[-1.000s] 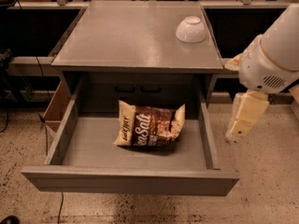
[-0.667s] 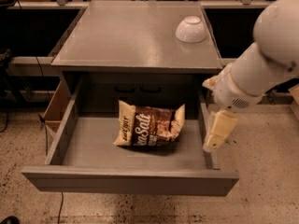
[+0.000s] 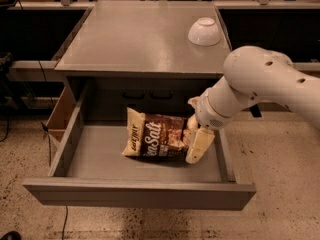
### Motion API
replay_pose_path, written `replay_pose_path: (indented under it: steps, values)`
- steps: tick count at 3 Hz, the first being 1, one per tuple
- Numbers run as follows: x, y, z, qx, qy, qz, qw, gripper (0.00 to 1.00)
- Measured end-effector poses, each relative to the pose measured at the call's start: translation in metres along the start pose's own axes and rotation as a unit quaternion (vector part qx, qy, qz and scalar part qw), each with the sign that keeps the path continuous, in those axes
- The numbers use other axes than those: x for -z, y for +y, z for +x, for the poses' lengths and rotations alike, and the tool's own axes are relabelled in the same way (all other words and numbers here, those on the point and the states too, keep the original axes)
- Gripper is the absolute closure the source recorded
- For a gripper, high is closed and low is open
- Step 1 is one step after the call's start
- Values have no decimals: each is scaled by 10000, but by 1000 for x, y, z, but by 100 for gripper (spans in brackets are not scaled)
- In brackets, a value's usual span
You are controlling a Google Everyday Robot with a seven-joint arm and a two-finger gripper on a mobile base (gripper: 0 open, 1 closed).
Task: Pick brown chip bag from top drawer and place on counter
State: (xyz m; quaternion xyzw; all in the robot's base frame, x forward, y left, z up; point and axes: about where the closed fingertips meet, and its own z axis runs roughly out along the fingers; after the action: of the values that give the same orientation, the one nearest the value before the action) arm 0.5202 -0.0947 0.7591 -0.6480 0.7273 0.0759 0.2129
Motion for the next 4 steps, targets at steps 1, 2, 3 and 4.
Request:
replay_pose_path:
  steps: [1, 2, 3, 4]
  values:
    - [-48, -16, -11, 28, -172, -55, 9998, 0]
    - [-89, -24, -18, 32, -281, -182, 9994, 0]
    - [-112, -30, -19, -27, -345, -239, 9991, 15]
    - [-112, -41, -26, -47, -442, -167, 9989, 46]
